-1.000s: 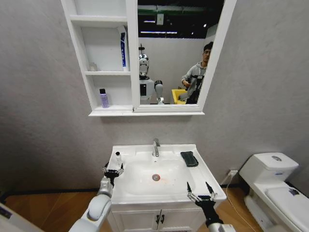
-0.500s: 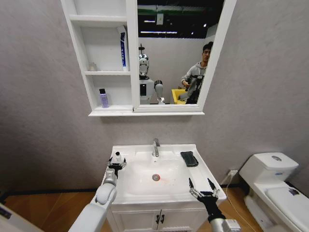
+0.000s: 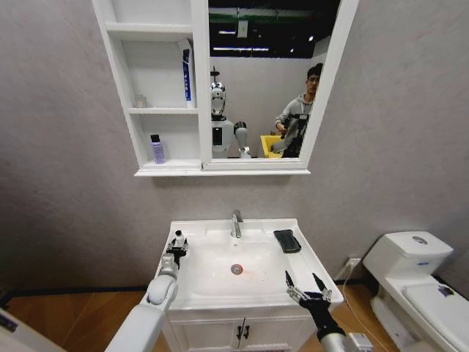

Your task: Move facial cleanser and shampoo from washbasin to cabinet, then wipe washbasin with towel.

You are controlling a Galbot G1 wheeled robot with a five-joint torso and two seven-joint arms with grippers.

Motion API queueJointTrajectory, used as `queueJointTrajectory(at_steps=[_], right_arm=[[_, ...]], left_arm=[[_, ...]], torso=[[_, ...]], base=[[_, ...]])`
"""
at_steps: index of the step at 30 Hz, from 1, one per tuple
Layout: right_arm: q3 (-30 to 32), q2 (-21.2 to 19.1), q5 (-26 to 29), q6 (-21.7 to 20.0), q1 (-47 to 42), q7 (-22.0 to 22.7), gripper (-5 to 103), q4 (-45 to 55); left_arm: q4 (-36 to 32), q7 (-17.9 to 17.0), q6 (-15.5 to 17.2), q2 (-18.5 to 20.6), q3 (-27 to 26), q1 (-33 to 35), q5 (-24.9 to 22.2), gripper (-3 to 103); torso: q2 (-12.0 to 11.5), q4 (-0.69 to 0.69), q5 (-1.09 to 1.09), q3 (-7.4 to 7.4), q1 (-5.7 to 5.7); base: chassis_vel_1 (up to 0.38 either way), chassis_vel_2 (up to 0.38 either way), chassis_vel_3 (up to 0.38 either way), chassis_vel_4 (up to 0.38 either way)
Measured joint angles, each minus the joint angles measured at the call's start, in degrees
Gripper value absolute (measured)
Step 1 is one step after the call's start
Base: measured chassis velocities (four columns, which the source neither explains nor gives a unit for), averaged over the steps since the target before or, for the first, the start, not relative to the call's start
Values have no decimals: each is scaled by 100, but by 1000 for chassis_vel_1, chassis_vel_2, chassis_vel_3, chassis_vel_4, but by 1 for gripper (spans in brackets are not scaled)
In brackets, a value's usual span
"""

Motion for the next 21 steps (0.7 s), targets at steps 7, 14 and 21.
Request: queueJointTrajectory(at_steps=[7,14,21], right_arm=[[5,-7,-9,36,-15,-1,100,0],[-37,-7,-82,40,3,-1,100,-1],[-98,-2,-165,31,22,-8,100,-24]], left_arm=[[-572,-48,143,294,17,191,-168,28],[-2074,-229,532,979,-55,453,-825,28],[-3881,-558,1893,2556,-287,-119,-2960,28]], torso=[[0,0,0,0,0],[0,1,0,0,0],[1,-2,-1,-1,-1]], base=[[0,0,0,0],[0,0,0,0],[0,0,0,0]])
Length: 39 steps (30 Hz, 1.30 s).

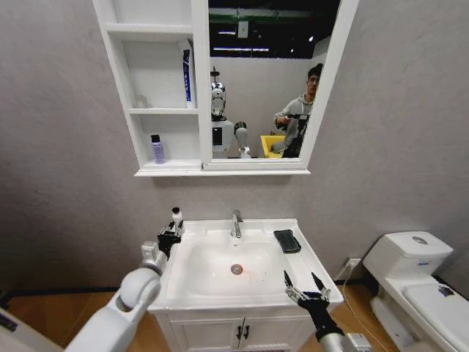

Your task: Move facial cleanser and shampoo from washbasin to cabinet, then wipe washbasin with towel.

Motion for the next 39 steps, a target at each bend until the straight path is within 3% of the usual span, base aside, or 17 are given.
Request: queueJointTrajectory(at_steps=[1,4,5,7,8,10,11,14,17,19,26,39], right_arm=[[0,0,0,0,0,0,100,0],[-29,16,-19,18,11,-20,100,-62],[-29,16,-19,18,11,-20,100,-62],[-38,18,-21,41,28,-33,100,-112],[-38,18,-21,41,28,-33,100,-112],[-43,15,-19,50,54,-41,100,-143],[-43,15,-19,50,54,-41,100,-143],[-45,17,-13,62,81,-53,100,-160],[-45,18,-30,81,81,-59,100,-162],[-34,28,-81,127,83,-72,100,-177],[51,38,-70,236,30,-79,100,-276],[42,-3,-33,232,120,-91,100,-373]], left_arm=[[0,0,0,0,0,0,0,28],[-428,-74,783,919,-131,-779,-1196,28],[-428,-74,783,919,-131,-779,-1196,28],[-379,-185,1040,1252,17,-1507,-1890,28],[-379,-185,1040,1252,17,-1507,-1890,28],[-70,-332,1238,1404,350,-2470,-2492,28],[-70,-332,1238,1404,350,-2470,-2492,28],[577,-454,1458,1297,1098,-3881,-2957,27],[782,-499,1512,1164,1286,-4245,-3010,27],[1272,-620,1624,761,1689,-5010,-3125,27],[2234,-541,1634,154,2193,-5695,-2809,27],[3308,-364,1460,-653,2328,-5795,-2193,27]], torso=[[0,0,0,0,0],[0,4,3,0,0],[0,4,3,0,0],[0,3,-1,0,0],[0,3,-1,0,0],[0,0,0,1,0],[0,0,0,1,0],[0,2,1,1,1],[0,1,0,2,2],[0,1,2,1,2],[-1,0,2,2,2],[-1,2,1,1,2]], base=[[0,0,0,0],[0,0,0,0],[0,0,0,0],[0,0,0,0],[0,0,0,0],[0,0,0,0],[0,0,0,0],[0,0,0,0],[0,0,0,0],[0,0,0,0],[0,0,0,0],[0,0,0,0]])
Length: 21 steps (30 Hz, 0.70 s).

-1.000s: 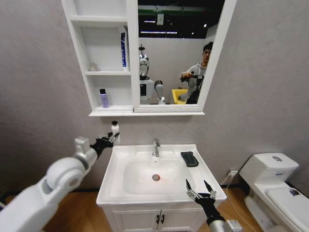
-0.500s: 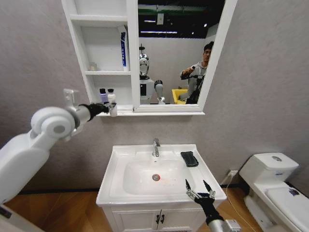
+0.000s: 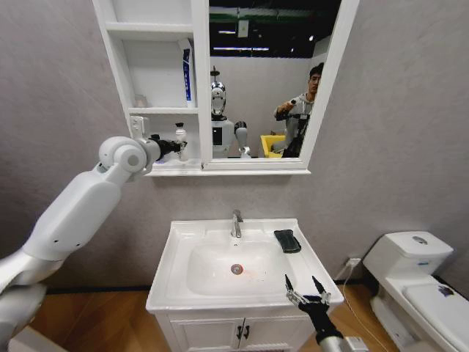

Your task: Move facial cleanser and shampoo from washbasin to cabinet, then wipe washbasin with towel.

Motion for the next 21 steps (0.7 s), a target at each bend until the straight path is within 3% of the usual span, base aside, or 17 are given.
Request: queueJointTrajectory(at_steps=[11,15,21], right_arm=[[12,4,29,-4,-9,5,100,-39],[30,18,47,8,-3,10,100,-58],[12,30,34,12,1,12,100,-75]], left_arm=[[395,92,-90,-310,-9,-26,353,27],[493,230,-127,-340,-16,40,697,27],[526,246,-127,-313,-22,46,757,27]], torso=[[0,-1,0,-1,-1],[0,0,0,-1,-2],[0,0,0,-1,-1]], base=[[0,0,0,0],[0,0,0,0],[0,0,0,0]])
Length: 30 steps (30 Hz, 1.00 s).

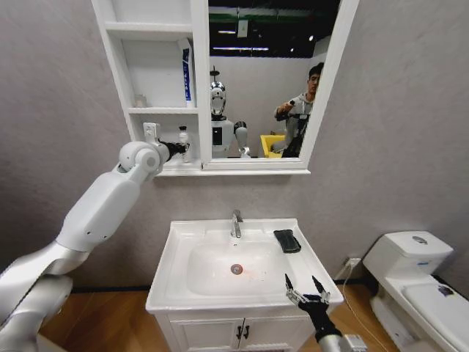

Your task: Move facial cleanser and shampoo from washbasin to cabinet, then wipe washbasin with towel.

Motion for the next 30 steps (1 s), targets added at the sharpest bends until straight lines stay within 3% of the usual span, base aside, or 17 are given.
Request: queueJointTrajectory(at_steps=[3,8,10,11,13,17,19,22,23,24,26,28,29,30], right_arm=[[-4,6,-11,1,2,0,100,-1],[-3,12,-37,1,2,5,100,5],[-3,13,-39,1,2,6,100,8],[-2,16,-44,1,3,8,100,19],[21,15,-34,1,8,10,100,40],[35,11,-29,1,12,12,100,49],[35,20,-26,-2,37,27,100,54],[31,30,-25,-9,60,58,100,50],[20,41,-35,-21,92,84,100,30],[-1,54,-71,-48,124,129,100,13],[-8,61,-95,-72,139,149,100,12],[-3,84,-120,-77,141,159,100,29],[-3,84,-120,-77,141,159,100,29],[11,94,-119,-70,132,161,100,47]], left_arm=[[-5,-1,0,42,-12,13,-19,24],[-113,-13,-1,129,-86,106,-113,44],[-136,-13,-1,146,-97,125,-118,44],[-221,-13,-1,196,-130,182,-125,55],[-572,-28,8,384,-243,387,-199,66],[-1010,-130,44,640,-400,659,-402,71],[-1790,-310,20,1047,-649,1194,-965,82],[-2148,-329,-53,1212,-739,1470,-1097,87],[-2576,-324,-162,1421,-865,1843,-1132,93],[-3101,-310,-336,1699,-1053,2334,-1044,99],[-3432,-298,-461,1890,-1209,2731,-921,100],[-3909,-275,-730,2210,-1824,3758,-308,100],[-3909,-275,-730,2210,-1824,3758,-308,100],[-4064,-215,-855,2259,-2292,4328,61,100]], torso=[[0,0,0,0,0],[1,0,0,0,0],[1,0,0,0,0],[1,-1,0,0,0],[1,-2,0,0,0],[1,-1,1,0,0],[1,1,-1,0,0],[1,2,-1,-1,0],[1,1,-2,-1,-1],[1,-1,0,-1,0],[1,1,0,-1,-1],[1,-2,0,-1,-1],[1,-2,0,-1,-1],[1,-2,0,-1,0]], base=[[0,0,0,0],[0,0,0,0],[0,0,0,0],[0,0,0,0],[0,0,0,0],[0,0,0,0],[0,0,0,0],[0,0,0,0],[0,0,0,0],[0,0,0,0],[0,0,0,0],[0,0,0,0],[0,0,0,0],[0,0,0,0]])
